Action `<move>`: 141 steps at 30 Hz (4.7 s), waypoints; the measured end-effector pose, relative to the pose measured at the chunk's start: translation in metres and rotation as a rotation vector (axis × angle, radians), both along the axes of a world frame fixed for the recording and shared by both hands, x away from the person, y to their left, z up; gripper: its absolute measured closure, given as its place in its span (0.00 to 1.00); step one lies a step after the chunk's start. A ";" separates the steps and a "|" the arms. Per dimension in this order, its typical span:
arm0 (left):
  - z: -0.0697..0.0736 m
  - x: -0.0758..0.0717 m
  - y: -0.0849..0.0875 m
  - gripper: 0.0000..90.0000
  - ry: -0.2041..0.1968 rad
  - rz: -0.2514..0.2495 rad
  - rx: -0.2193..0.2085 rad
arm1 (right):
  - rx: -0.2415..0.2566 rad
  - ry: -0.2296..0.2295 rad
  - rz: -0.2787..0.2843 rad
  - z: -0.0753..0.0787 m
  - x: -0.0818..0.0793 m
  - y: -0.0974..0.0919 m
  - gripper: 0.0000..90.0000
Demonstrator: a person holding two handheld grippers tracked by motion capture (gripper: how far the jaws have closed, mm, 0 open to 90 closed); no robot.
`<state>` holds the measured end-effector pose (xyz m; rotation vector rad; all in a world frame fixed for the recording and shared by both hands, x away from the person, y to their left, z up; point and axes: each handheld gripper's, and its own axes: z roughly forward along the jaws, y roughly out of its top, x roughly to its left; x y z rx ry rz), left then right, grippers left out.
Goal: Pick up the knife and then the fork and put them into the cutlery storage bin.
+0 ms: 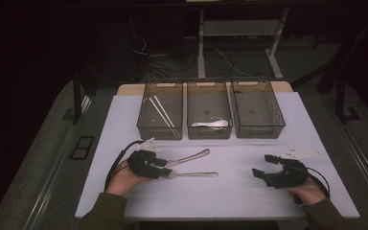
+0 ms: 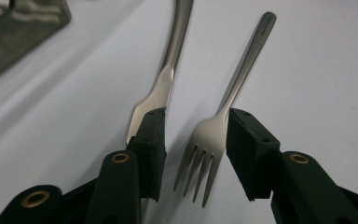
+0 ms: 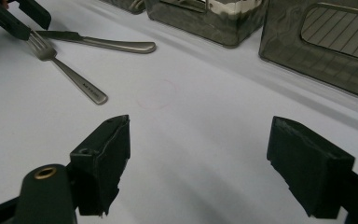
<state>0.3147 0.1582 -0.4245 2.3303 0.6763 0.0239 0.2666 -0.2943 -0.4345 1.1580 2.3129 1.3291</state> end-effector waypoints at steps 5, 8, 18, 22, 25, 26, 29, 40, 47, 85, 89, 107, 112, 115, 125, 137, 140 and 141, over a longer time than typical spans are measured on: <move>-0.007 -0.001 0.001 0.62 0.026 0.008 0.027 | -0.002 -0.002 0.002 0.000 0.000 0.000 0.24; -0.011 -0.003 0.000 0.64 0.033 0.006 0.045 | -0.001 -0.001 0.001 0.000 0.000 0.000 0.24; -0.010 -0.008 0.000 0.76 0.036 -0.012 0.039 | -0.006 -0.004 0.002 0.000 -0.001 0.000 0.24; -0.009 -0.013 0.002 0.82 0.024 -0.026 0.025 | -0.005 -0.001 0.001 0.001 -0.001 0.001 0.24; -0.010 -0.016 0.001 0.93 0.017 -0.055 0.036 | -0.007 -0.002 0.001 0.001 -0.001 0.001 0.24; -0.010 -0.017 0.000 0.95 0.013 -0.061 0.048 | -0.007 -0.002 0.001 0.001 -0.001 0.001 0.24; -0.010 -0.017 -0.001 0.96 0.012 -0.068 0.056 | -0.007 -0.002 0.000 0.001 -0.001 0.001 0.24; -0.003 -0.017 -0.003 0.97 0.010 -0.059 0.015 | -0.011 -0.005 0.018 0.002 -0.001 0.002 0.24; 0.009 -0.018 -0.002 0.97 -0.025 -0.019 -0.054 | -0.010 0.012 0.073 0.009 -0.001 0.005 0.22; 0.041 0.002 -0.072 0.97 -0.143 -0.117 -0.002 | -0.090 0.049 0.505 0.044 0.042 0.108 0.64; 0.043 0.000 -0.073 0.97 -0.154 -0.116 0.003 | -0.137 0.052 0.524 0.039 0.044 0.112 0.70; 0.042 -0.005 -0.076 0.97 -0.163 -0.141 0.026 | -0.269 0.031 0.545 0.031 0.042 0.123 0.93; 0.042 -0.005 -0.075 0.97 -0.156 -0.156 0.020 | -0.277 0.046 0.582 0.029 0.040 0.125 0.96; 0.040 -0.005 -0.074 0.97 -0.143 -0.154 0.000 | -0.279 0.058 0.597 0.028 0.041 0.125 0.96; 0.036 -0.006 -0.053 0.68 -0.128 -0.090 -0.130 | -0.265 0.089 0.558 0.028 0.045 0.118 0.97; 0.027 -0.023 -0.006 0.42 -0.164 0.013 -0.278 | -0.190 0.091 0.401 0.044 0.055 0.083 0.96; 0.023 -0.027 0.000 0.34 -0.178 0.033 -0.287 | -0.179 0.084 0.383 0.047 0.057 0.077 0.96; 0.021 -0.029 0.002 0.32 -0.183 0.038 -0.290 | -0.178 0.085 0.380 0.049 0.058 0.075 0.96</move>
